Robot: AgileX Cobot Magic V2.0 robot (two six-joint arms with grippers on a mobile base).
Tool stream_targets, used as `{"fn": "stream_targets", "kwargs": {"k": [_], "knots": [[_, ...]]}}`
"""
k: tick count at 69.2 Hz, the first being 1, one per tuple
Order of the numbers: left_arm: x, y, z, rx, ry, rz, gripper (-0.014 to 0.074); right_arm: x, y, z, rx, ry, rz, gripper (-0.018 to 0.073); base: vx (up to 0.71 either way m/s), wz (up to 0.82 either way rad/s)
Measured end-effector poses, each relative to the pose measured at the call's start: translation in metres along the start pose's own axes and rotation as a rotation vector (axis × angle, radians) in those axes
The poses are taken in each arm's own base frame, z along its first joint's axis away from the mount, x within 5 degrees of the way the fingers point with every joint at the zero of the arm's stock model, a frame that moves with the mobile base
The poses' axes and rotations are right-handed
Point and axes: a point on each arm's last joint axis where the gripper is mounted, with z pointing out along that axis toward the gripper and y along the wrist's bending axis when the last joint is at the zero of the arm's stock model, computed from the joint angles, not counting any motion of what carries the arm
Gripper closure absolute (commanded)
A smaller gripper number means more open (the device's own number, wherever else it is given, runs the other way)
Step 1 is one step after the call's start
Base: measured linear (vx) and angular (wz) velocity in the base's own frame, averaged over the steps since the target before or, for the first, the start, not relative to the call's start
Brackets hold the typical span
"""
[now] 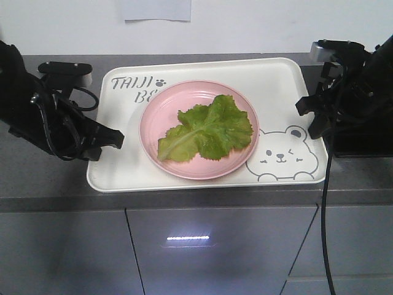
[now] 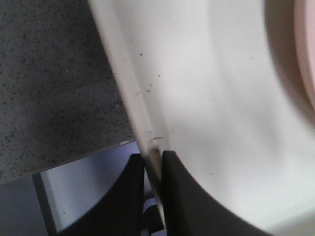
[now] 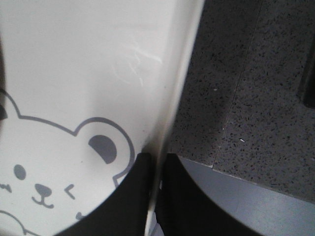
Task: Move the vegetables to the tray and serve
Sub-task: 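Hold the tray level with both grippers over the grey countertop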
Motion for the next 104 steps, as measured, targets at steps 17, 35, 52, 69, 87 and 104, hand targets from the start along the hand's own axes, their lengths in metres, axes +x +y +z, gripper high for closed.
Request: {"fn": "stream_targets", "kwargs": {"k": [17,35,52,69,87,104], "knots": [[0.0000,0.0000,0.0000,0.000,0.000,0.000,0.0602,0.0000,0.0000,0.0000,0.000,0.000,0.000,0.0565,0.06,0.04],[0.0000,0.0000,0.0000,0.000,0.000,0.000,0.0602,0.0000,0.0000,0.0000,0.000,0.000,0.000,0.0565,0.06,0.02],[0.0000,0.0000,0.0000,0.000,0.000,0.000,0.0602,0.0000,0.0000,0.0000,0.000,0.000,0.000,0.0565,0.05,0.01],[0.0000,0.0000,0.0000,0.000,0.000,0.000,0.0602,0.0000,0.0000,0.0000,0.000,0.000,0.000,0.0565,0.05,0.01],[0.0000,0.0000,0.0000,0.000,0.000,0.000,0.0602,0.0000,0.0000,0.0000,0.000,0.000,0.000,0.0565,0.05,0.00],[0.0000,0.0000,0.0000,0.000,0.000,0.000,0.0602,0.0000,0.0000,0.0000,0.000,0.000,0.000,0.0565,0.05,0.01]]}}
